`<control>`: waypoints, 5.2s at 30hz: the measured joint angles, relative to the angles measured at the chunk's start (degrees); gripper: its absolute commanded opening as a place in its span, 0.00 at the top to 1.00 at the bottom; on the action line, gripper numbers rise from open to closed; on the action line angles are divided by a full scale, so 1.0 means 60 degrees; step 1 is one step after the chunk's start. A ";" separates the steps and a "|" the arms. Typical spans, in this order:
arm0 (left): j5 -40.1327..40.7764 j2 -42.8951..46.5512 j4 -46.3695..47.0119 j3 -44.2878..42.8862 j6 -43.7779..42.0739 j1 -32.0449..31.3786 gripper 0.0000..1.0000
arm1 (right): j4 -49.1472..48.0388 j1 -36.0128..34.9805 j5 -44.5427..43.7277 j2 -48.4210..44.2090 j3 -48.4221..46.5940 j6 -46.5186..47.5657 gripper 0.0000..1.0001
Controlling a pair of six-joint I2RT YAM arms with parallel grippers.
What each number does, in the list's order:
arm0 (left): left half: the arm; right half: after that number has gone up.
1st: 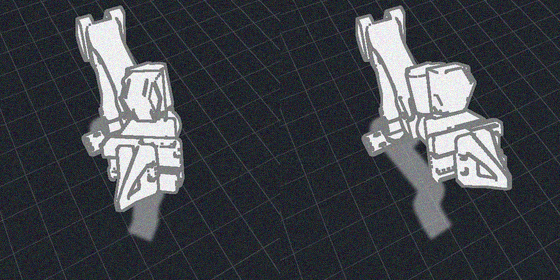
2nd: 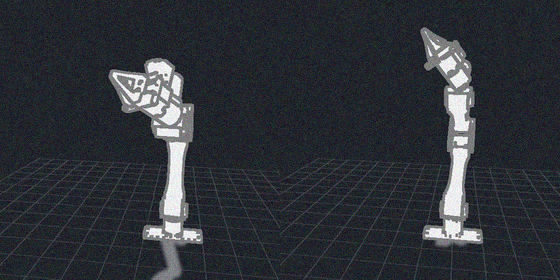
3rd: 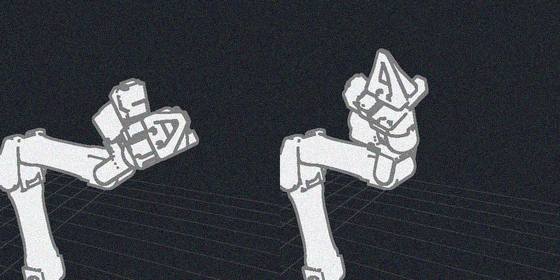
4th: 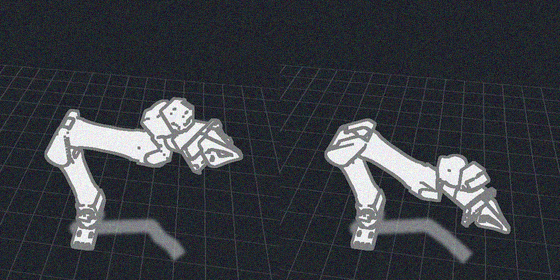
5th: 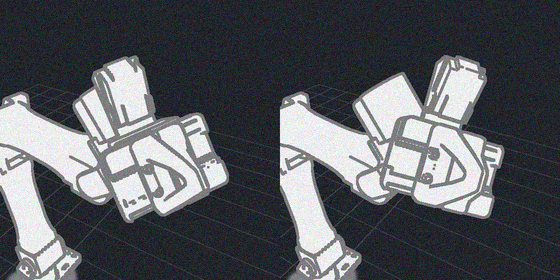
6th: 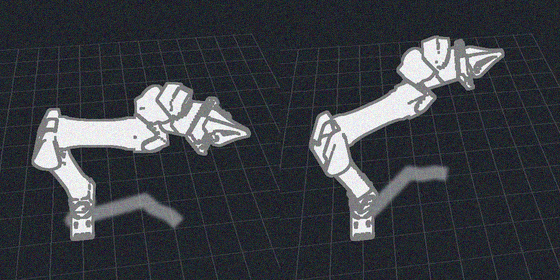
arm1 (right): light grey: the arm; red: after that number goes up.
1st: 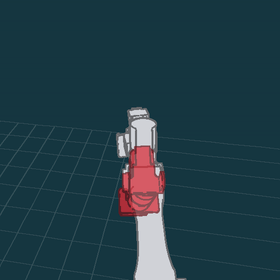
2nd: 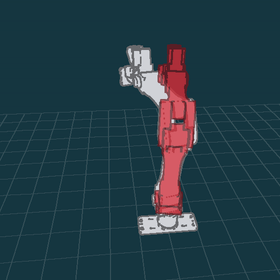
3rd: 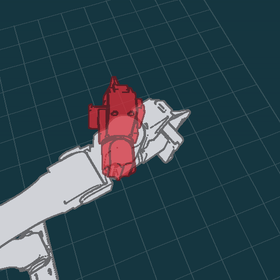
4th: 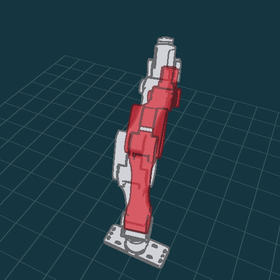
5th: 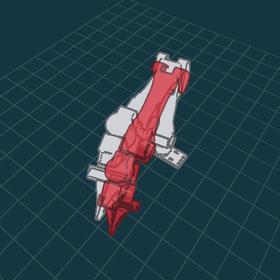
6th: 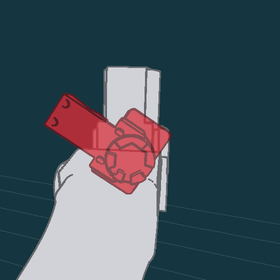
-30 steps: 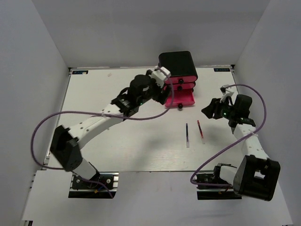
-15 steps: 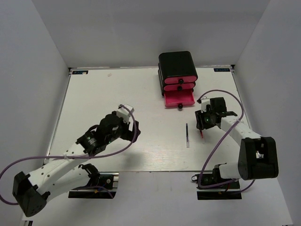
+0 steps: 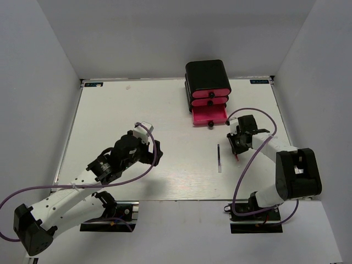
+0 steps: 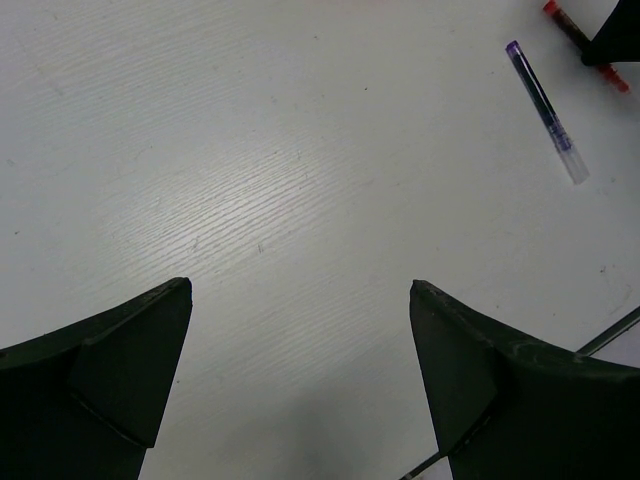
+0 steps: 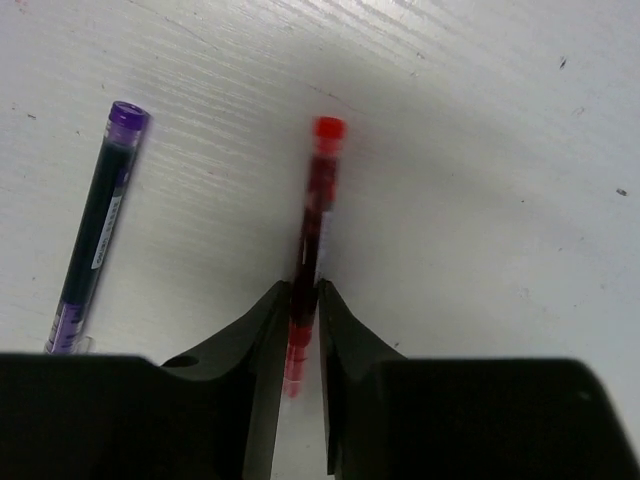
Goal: Sort the stationery into containers
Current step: Grab a piece of stationery with the right arm, then place the stationery into the container, then grab a piece of stationery with the left arm, then place the stationery into the container
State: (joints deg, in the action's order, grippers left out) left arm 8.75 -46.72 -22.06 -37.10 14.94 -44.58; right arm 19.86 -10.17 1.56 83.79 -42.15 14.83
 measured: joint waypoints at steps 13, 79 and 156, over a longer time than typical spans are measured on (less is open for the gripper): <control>0.0007 0.0000 0.0004 0.0000 0.0004 0.0000 0.01 | 0.1089 -0.0270 0.0758 0.0364 -0.1727 0.1191 1.00; -0.1905 -0.9468 0.1705 -0.5712 0.2860 -0.2881 0.37 | -0.1577 0.0980 0.1268 -0.4634 0.0368 -0.1577 0.61; 0.1464 -1.2258 0.4969 -0.8160 -0.8521 -0.1417 1.00 | -0.1836 0.3577 0.2095 -0.6226 0.1013 -0.2911 0.60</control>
State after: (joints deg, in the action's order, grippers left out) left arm 17.54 -120.27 7.75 -86.06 -36.18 -53.08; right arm 8.84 11.29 14.13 46.44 -36.07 -2.63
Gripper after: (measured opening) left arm 0.215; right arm 0.400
